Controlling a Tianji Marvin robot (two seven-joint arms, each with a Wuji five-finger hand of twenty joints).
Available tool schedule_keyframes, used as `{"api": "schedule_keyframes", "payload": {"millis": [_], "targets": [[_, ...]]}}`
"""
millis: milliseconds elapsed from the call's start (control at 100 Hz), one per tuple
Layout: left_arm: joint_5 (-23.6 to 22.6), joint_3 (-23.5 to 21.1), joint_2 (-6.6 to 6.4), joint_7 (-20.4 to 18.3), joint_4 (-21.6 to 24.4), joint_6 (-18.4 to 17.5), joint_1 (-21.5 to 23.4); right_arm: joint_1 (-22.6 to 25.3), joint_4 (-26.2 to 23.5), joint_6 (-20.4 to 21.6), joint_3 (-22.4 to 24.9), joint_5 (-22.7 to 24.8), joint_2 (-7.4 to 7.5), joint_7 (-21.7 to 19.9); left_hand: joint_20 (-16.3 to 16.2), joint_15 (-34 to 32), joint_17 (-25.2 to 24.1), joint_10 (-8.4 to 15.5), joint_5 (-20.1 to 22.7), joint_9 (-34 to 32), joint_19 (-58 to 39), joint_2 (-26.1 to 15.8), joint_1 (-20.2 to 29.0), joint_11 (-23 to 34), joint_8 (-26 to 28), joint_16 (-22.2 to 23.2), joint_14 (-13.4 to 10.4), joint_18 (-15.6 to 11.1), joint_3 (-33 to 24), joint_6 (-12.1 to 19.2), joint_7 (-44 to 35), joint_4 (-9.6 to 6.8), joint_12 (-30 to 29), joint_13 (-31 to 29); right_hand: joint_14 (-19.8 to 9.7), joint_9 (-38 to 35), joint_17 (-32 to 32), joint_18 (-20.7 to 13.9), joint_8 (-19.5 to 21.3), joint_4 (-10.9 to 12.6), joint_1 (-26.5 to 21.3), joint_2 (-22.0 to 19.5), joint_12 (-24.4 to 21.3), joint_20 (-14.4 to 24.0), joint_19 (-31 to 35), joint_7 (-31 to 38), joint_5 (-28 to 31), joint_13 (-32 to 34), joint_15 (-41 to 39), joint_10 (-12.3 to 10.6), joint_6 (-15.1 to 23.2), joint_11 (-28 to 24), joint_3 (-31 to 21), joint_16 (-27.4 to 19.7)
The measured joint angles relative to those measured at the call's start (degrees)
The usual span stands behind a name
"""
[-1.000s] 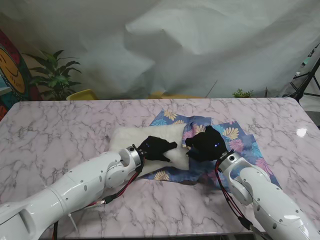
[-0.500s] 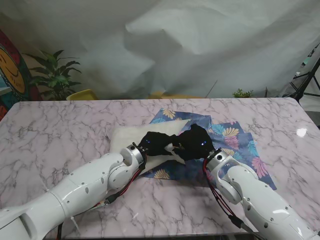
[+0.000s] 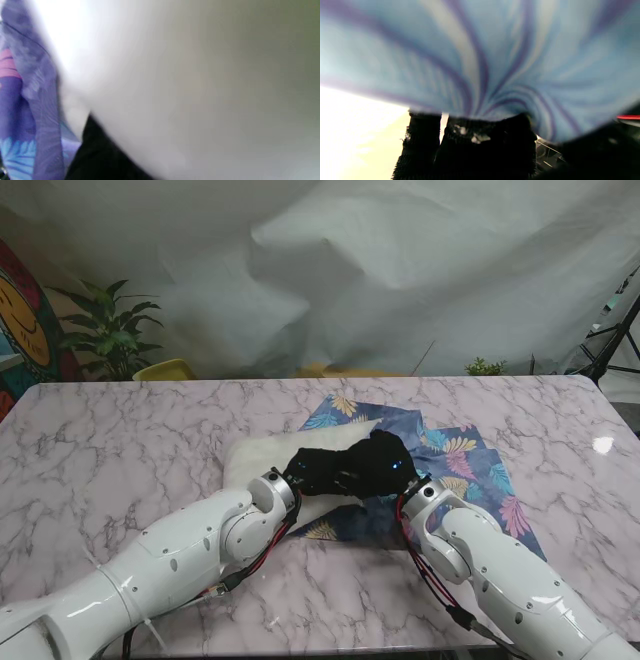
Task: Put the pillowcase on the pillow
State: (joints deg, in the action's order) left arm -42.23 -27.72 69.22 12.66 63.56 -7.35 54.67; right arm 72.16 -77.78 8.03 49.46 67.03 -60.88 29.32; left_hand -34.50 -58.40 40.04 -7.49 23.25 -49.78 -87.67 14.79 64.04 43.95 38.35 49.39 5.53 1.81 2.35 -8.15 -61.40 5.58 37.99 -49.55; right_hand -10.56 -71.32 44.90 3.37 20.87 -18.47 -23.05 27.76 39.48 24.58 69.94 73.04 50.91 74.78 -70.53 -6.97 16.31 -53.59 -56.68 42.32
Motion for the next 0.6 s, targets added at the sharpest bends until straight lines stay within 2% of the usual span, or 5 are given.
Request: {"api": "schedule_keyframes", "payload": {"millis": [70, 180, 320, 530, 600], "targets": [[-0.38, 0.68, -0.38, -1.01, 0.14, 0.08, -0.41, 0.14, 0.03, 0.04, 0.42, -0.36, -0.21, -0.98, -0.06, 7.24, -6.1, -0.19, -3.15, 5.62, 6.85, -3.5, -6.53, -4.11, -0.36, -1.76, 0.72, -0.13, 0.02, -1.76, 6.89, -1.36, -1.84, 6.6, -0.01, 0.0, 0.16, 0.0, -0.02, 0.0, 0.01, 0.0, 0.0, -0.01, 0.0, -0.16, -0.36, 0.0, 0.0, 0.0, 0.5, 0.0, 0.01, 0.0], [-1.58, -0.34, -1.76, -6.46, 3.16, 1.52, 0.23, 0.06, 0.58, -0.2, 0.84, -0.87, -0.54, -1.76, 3.1, 22.67, -20.7, -4.32, -10.71, 22.16, 24.96, -8.53, -15.94, -14.58, -6.95, -11.05, 4.7, 1.5, -0.42, -6.76, 26.98, -2.07, -9.64, 23.13, -0.02, 0.0, 0.17, -0.01, -0.02, -0.04, 0.0, 0.0, 0.0, -0.02, 0.0, -2.26, -1.16, 0.0, -0.02, 0.0, 0.52, 0.0, 0.04, 0.0], [-10.7, -2.18, -4.22, -8.41, 8.24, 4.98, 1.97, 0.0, 1.29, -1.41, 1.52, -0.88, -0.65, -2.21, 10.5, 40.77, -36.79, -8.03, -13.05, 38.04, 47.23, -11.18, -24.63, -32.6, -17.62, -25.13, 10.74, 5.57, -0.53, -11.25, 51.84, -2.07, -19.42, 42.16, -0.04, 0.0, 0.18, -0.02, -0.02, -0.04, 0.01, 0.0, 0.01, -0.02, 0.0, -3.25, -1.57, 0.0, -0.05, 0.01, 0.72, -0.01, 0.05, 0.0], [-18.96, -12.55, -6.05, -7.11, 14.05, 4.68, 8.62, 0.98, 1.46, -3.04, 3.73, -0.72, -0.72, -2.03, 16.4, 54.33, -42.22, -10.03, -13.91, 41.83, 62.65, -11.22, -28.62, -43.14, -30.28, -29.6, 12.46, 7.04, -0.3, -13.18, 61.82, -2.08, -25.74, 47.53, -0.07, 0.0, 0.18, -0.03, -0.02, -0.04, 0.01, -0.02, 0.25, -0.02, 0.0, -4.07, -1.99, 0.0, -0.08, 0.02, 0.87, -0.02, 0.04, 0.02], [-21.09, -19.41, -6.89, -11.57, 19.43, 2.7, 12.98, 1.43, 1.42, -3.48, 4.37, -0.68, -0.71, -2.0, 17.42, 56.04, -42.63, -10.15, -13.99, 42.56, 67.27, -12.52, -28.88, -44.02, -32.59, -31.43, 12.46, 7.21, -1.09, -13.16, 62.09, -2.08, -28.81, 47.66, -0.07, 0.0, 0.19, -0.03, -0.02, -0.04, -0.03, -0.02, 0.41, -0.02, 0.0, -4.09, -1.99, 0.0, -0.17, 0.02, 0.88, -0.02, 0.02, 0.02]]}}
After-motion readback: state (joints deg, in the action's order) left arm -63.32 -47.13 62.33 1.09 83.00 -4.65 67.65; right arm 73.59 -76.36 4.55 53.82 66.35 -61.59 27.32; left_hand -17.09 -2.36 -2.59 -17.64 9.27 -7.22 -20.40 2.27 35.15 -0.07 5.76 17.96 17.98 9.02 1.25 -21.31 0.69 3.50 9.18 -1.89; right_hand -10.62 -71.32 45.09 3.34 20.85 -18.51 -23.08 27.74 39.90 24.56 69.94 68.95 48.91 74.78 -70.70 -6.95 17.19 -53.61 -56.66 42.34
